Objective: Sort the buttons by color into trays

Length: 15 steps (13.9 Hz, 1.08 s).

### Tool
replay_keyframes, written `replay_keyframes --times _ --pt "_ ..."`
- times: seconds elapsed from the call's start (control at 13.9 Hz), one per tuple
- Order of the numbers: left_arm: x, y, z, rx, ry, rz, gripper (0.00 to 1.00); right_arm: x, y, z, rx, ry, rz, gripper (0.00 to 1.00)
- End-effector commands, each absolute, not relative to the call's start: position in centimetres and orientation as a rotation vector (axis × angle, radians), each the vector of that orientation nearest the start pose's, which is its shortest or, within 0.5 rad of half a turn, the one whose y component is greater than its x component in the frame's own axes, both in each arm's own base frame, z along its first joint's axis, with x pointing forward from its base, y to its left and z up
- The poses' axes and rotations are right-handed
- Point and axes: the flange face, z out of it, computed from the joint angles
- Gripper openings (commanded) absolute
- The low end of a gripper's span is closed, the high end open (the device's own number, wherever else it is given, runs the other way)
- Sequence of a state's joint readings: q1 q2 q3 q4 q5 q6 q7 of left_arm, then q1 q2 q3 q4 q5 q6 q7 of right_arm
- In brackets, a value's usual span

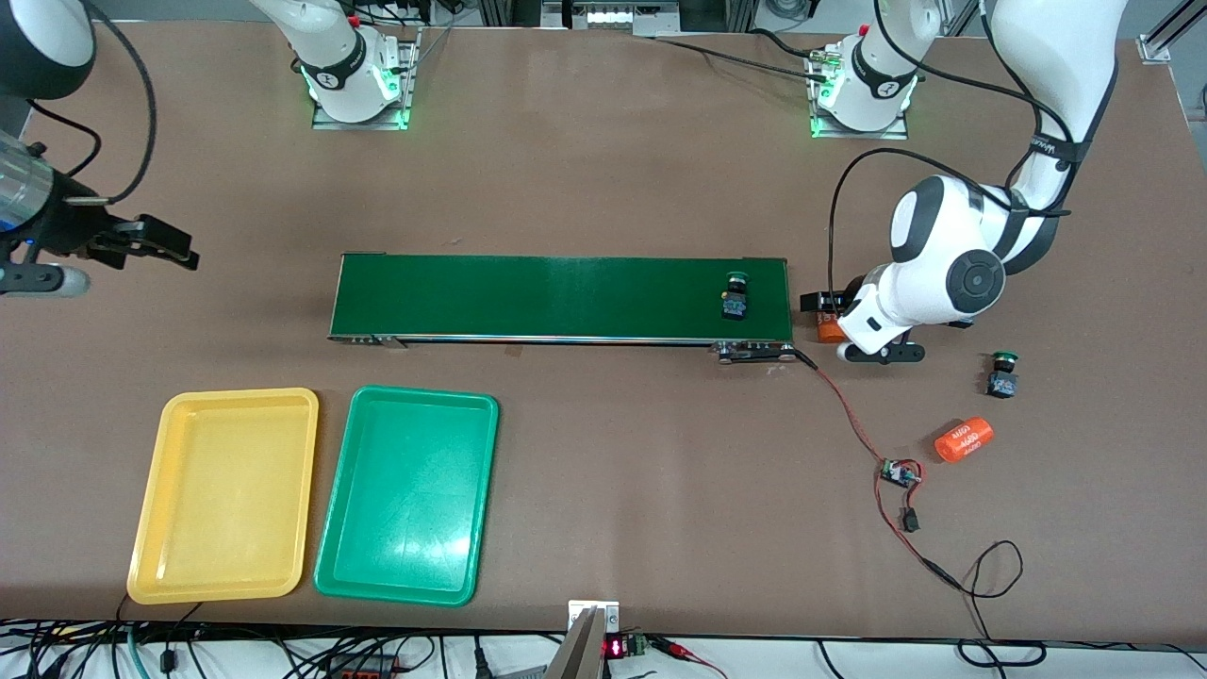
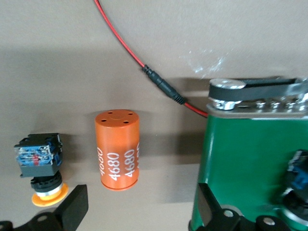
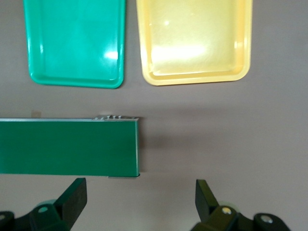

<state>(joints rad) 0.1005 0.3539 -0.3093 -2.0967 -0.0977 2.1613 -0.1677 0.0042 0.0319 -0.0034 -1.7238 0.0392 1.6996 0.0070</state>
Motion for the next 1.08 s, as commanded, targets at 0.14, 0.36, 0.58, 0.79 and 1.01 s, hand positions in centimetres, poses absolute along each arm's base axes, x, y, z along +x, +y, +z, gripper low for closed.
replay_keyframes --times 0.14,0.36,0.58,0.79,1.01 --pt "54.3 -9.0 21.8 -3.244 0.045 0.481 1.00 51.9 8.0 52.5 -3.113 0.084 0.044 1.00" --pt "54.3 -8.4 20.0 -3.255 0.042 0.486 1.00 50.5 13.9 51.1 -3.173 0.080 -0.003 1.00" --pt "54.2 -8.5 19.3 -3.259 0.039 0.484 1.00 49.6 16.3 49.3 -3.164 0.091 -0.040 1.00" --pt "52.9 -8.6 17.7 -3.259 0.040 0.476 1.00 48.8 19.0 47.9 -3.151 0.157 -0.066 1.00" --pt "51.9 -9.3 16.9 -3.264 0.057 0.432 0.93 47.9 21.3 46.5 -3.154 0.127 -0.055 1.00"
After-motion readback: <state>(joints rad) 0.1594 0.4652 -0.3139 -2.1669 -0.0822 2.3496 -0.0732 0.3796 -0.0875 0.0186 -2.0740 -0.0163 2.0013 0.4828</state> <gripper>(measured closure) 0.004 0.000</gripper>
